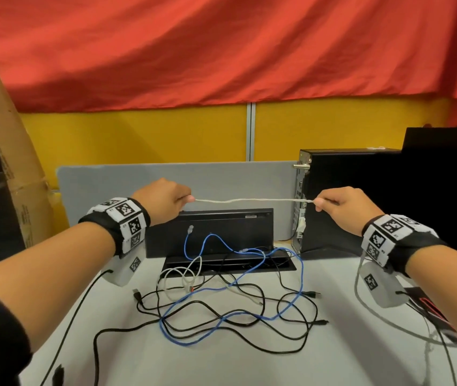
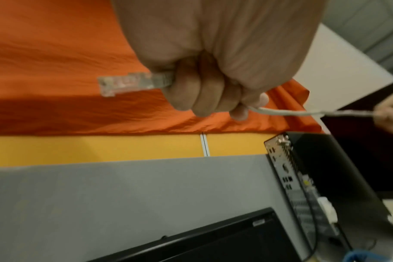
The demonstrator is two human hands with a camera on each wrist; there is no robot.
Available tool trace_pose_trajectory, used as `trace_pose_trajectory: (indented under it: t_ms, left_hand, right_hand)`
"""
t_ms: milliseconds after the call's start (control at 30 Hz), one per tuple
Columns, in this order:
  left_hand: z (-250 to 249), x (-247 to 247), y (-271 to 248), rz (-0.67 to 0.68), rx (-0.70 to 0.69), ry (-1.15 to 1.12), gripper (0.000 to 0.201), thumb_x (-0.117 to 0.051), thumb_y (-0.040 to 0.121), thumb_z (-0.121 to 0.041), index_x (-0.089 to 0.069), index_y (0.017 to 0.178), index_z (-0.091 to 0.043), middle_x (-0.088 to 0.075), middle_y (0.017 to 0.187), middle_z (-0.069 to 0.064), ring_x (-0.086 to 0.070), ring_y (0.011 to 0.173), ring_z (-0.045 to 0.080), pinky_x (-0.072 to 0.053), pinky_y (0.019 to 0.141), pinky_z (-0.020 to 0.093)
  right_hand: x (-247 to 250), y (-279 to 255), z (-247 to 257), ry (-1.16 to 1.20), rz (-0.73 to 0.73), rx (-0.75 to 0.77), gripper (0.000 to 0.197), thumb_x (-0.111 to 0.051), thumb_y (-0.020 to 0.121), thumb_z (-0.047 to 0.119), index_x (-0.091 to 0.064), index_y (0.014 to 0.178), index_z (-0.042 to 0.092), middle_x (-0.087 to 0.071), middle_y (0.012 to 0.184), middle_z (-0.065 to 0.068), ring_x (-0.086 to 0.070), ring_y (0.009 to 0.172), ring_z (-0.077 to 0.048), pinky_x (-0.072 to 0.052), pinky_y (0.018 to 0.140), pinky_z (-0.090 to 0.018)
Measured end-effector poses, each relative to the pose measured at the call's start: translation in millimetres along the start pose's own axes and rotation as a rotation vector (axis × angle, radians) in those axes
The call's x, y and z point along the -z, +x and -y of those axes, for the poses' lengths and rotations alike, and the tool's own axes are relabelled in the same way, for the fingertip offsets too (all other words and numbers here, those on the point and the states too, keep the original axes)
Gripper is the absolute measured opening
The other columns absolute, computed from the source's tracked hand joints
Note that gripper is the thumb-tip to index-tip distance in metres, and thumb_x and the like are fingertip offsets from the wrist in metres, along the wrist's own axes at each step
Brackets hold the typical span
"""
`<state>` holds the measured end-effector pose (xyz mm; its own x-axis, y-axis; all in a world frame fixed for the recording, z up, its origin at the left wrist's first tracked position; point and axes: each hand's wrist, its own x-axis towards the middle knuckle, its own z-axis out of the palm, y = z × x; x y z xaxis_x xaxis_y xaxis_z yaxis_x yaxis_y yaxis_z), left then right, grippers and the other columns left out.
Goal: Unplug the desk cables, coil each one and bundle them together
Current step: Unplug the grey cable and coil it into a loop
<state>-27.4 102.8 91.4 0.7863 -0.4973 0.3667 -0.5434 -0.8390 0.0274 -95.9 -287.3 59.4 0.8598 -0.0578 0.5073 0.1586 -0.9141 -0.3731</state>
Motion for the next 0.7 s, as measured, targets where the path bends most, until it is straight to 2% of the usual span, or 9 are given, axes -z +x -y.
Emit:
trace_pose_trajectory:
  t_ms: [100, 167, 233, 300, 367, 433, 500, 600, 700]
  left_hand:
    - [-4.9, -4.6, -5.6, 0.039, 0.009, -0.029, 0.04, -0.039, 0.102, -0.036, -0.048, 0.069, -0.016, -0.049, 0.06, 0.002, -0.048, 0.056, 0.018, -0.042, 0.057, 0.031]
    - [-12.3, -10.2, -9.0, 0.055, 0.026, -0.272, 0.043, -0.046, 0.101, -0.036, -0.051, 0.063, -0.016, -0.044, 0.053, -0.004, -0.041, 0.048, 0.007, -0.035, 0.049, 0.017]
    - [-20.4, -12.6, -13.6, 0.134, 0.088, -0.637, 0.04, -0.053, 0.098, -0.034, -0.056, 0.063, -0.015, -0.037, 0.044, -0.008, -0.031, 0.037, 0.005, -0.028, 0.039, 0.015]
    - [-28.9, -10.0, -20.2, 0.283, 0.147, -1.073, 0.031, -0.053, 0.099, -0.026, -0.064, 0.075, -0.01, -0.03, 0.045, -0.007, -0.023, 0.037, 0.008, -0.02, 0.036, 0.018]
    - [-36.2, -6.8, -24.7, 0.347, 0.14, -1.419, 0.025, -0.05, 0.098, -0.02, -0.068, 0.089, -0.006, -0.024, 0.049, -0.006, -0.019, 0.039, 0.007, -0.017, 0.038, 0.016]
    - [-44.8, -5.2, -26.1, 0.342, 0.093, -1.709, 0.026, -0.046, 0.096, -0.017, -0.063, 0.107, -0.001, -0.026, 0.053, -0.006, -0.019, 0.041, 0.005, -0.019, 0.037, 0.018]
    - [-56.4, -5.8, -23.5, 0.291, 0.062, -1.912, 0.033, -0.044, 0.095, -0.01, -0.054, 0.123, 0.003, -0.036, 0.058, -0.004, -0.026, 0.041, 0.003, -0.025, 0.039, 0.017]
    - [-75.8, -6.9, -16.8, 0.16, 0.056, -2.033, 0.045, -0.039, 0.09, 0.008, -0.042, 0.135, 0.005, -0.044, 0.065, 0.001, -0.036, 0.042, 0.004, -0.031, 0.041, 0.017]
    - [-89.0, -9.7, -11.3, 0.026, 0.112, -2.025, 0.049, -0.034, 0.094, 0.014, -0.033, 0.141, 0.002, -0.052, 0.068, 0.008, -0.046, 0.047, 0.01, -0.038, 0.045, 0.02]
  right_hand:
    - [-1.3, -1.9, -2.6, 0.032, 0.014, -0.018, 0.029, -0.052, 0.097, 0.035, -0.065, 0.072, 0.03, -0.054, 0.056, 0.004, -0.049, 0.054, -0.012, -0.032, 0.053, -0.024]
    - [-1.6, -3.4, -6.7, 0.044, 0.037, -0.049, 0.03, -0.052, 0.097, 0.033, -0.065, 0.071, 0.029, -0.056, 0.06, 0.002, -0.051, 0.058, -0.015, -0.034, 0.054, -0.027]
    - [-3.9, -6.1, -10.2, 0.029, 0.084, -0.093, 0.032, -0.05, 0.098, 0.031, -0.064, 0.07, 0.026, -0.056, 0.062, 0.0, -0.052, 0.061, -0.017, -0.037, 0.056, -0.029]
    - [-10.5, -11.6, -13.3, -0.014, 0.147, -0.133, 0.033, -0.047, 0.099, 0.029, -0.062, 0.07, 0.023, -0.055, 0.064, -0.001, -0.051, 0.061, -0.018, -0.04, 0.058, -0.03]
    - [-19.4, -18.9, -13.1, -0.049, 0.219, -0.153, 0.031, -0.045, 0.099, 0.02, -0.061, 0.072, 0.02, -0.054, 0.065, -0.001, -0.05, 0.061, -0.017, -0.041, 0.059, -0.028]
    - [-27.7, -26.3, -5.9, -0.083, 0.305, -0.138, 0.03, -0.044, 0.097, 0.011, -0.059, 0.072, 0.018, -0.054, 0.067, 0.002, -0.05, 0.062, -0.013, -0.039, 0.058, -0.021]
    - [-36.6, -34.6, 6.5, -0.136, 0.398, -0.096, 0.03, -0.043, 0.098, 0.009, -0.058, 0.075, 0.021, -0.054, 0.07, 0.007, -0.049, 0.063, -0.008, -0.034, 0.056, -0.016]
    - [-52.5, -50.5, 27.3, -0.24, 0.468, -0.002, 0.021, -0.039, 0.101, 0.028, -0.055, 0.089, 0.027, -0.057, 0.076, 0.007, -0.051, 0.066, -0.007, -0.035, 0.054, -0.017]
    - [-66.5, -64.4, 45.1, -0.301, 0.436, 0.131, 0.04, -0.026, 0.098, 0.057, -0.053, 0.087, 0.029, -0.053, 0.066, 0.008, -0.05, 0.061, -0.005, -0.035, 0.052, -0.021]
